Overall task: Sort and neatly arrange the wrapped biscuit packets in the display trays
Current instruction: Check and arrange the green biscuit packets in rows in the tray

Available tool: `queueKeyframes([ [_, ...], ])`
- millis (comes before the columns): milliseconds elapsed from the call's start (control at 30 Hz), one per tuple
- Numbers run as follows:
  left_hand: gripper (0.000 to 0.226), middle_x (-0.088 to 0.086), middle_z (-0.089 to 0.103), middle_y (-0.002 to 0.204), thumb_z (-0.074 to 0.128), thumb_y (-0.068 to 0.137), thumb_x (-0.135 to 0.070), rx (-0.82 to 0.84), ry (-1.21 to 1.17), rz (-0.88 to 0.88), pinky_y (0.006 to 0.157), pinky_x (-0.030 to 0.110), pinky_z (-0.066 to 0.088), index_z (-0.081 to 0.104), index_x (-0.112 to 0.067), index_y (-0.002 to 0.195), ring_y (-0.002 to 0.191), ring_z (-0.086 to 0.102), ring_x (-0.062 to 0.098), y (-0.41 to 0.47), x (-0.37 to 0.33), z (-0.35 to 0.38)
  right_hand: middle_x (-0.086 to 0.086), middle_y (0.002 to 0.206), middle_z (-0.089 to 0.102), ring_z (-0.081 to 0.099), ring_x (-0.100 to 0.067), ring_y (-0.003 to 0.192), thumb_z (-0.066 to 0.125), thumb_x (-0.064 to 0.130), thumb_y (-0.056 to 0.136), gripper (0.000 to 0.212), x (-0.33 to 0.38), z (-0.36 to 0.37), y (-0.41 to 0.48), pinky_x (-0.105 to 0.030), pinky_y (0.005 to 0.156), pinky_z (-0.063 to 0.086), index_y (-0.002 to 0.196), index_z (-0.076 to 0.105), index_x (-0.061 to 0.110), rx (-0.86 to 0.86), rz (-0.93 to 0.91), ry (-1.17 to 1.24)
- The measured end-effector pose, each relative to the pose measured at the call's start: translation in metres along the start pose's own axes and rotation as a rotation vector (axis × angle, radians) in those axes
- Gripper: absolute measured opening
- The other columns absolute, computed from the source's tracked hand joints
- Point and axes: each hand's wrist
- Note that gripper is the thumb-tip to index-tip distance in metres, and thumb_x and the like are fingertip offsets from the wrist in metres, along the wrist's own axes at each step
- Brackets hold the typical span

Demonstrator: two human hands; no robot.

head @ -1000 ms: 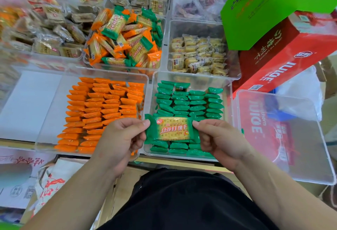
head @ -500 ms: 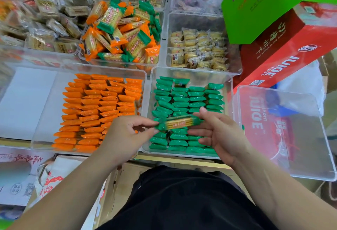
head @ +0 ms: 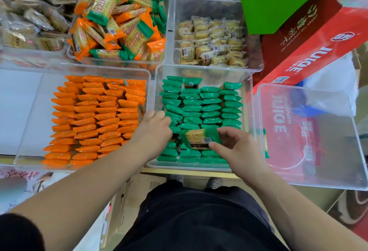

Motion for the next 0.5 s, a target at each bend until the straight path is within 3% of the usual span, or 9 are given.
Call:
queueKeyframes([
  [100, 0.021, 0.0, 0.056, 0.106, 0.054, 0.095, -0.018, 0.108, 0.101, 0.02, 0.094, 0.042, 0.03, 0.071, -0.021, 0.108, 0.109, 0.043, 0.026, 0.012, -0.003, -0.003, 0.017, 0.089, 0.07, 0.067, -0.005, 0.084, 0.082, 0.012, 0.081, 0.033, -0.001, 0.006, -0.001, -0.025, 0.08, 0.056, 0.098, 0.069, 0.038, 0.02, -0.145, -0.151],
  [233, 0.024, -0.001, 0.056, 0.103, 0.051, 0.094, -0.012, 0.107, 0.11, -0.002, 0.095, 0.043, 0.03, 0.07, -0.021, 0.105, 0.109, 0.044, 0.026, 0.017, 0.003, -0.005, 0.017, 0.093, 0.066, 0.063, -0.006, 0.083, 0.079, 0.012, 0.08, 0.027, -0.004, 0.012, 0.002, -0.013, 0.076, 0.049, 0.106, 0.075, 0.017, 0.087, -0.373, -0.347],
  [333, 0.017, -0.001, 0.057, 0.095, 0.06, 0.087, -0.01, 0.015, 0.051, -0.04, 0.088, 0.043, 0.031, 0.072, -0.019, 0.094, 0.105, 0.046, 0.026, 0.012, 0.009, -0.009, 0.007, 0.096, 0.069, 0.057, -0.002, 0.081, 0.075, 0.017, 0.081, 0.025, -0.004, 0.02, 0.004, -0.015, 0.076, 0.048, 0.106, 0.075, 0.014, 0.163, -0.493, -0.448],
  [433, 0.013, -0.002, 0.053, 0.072, 0.081, 0.068, -0.013, -0.044, 0.031, -0.088, 0.072, 0.039, 0.03, 0.07, -0.019, 0.065, 0.084, 0.049, 0.026, 0.006, 0.018, -0.007, 0.0, 0.097, 0.07, 0.064, -0.016, 0.088, 0.077, 0.015, 0.081, 0.022, -0.001, 0.032, 0.007, -0.024, 0.079, 0.052, 0.103, 0.074, 0.011, 0.213, -0.566, -0.531],
  [500, 0.015, -0.003, 0.052, 0.069, 0.084, 0.068, -0.019, -0.077, 0.008, -0.133, 0.071, 0.039, 0.031, 0.071, -0.02, 0.062, 0.08, 0.049, 0.025, 0.003, 0.023, -0.007, -0.004, 0.094, 0.069, 0.066, -0.024, 0.087, 0.078, 0.013, 0.08, 0.021, 0.003, 0.043, 0.011, -0.032, 0.076, 0.056, 0.1, 0.073, 0.009, 0.239, -0.609, -0.581],
])
Point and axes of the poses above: each hand's wrist, its own y-axis towards the middle knuckle, its own z-axis out of the palm, x = y × z
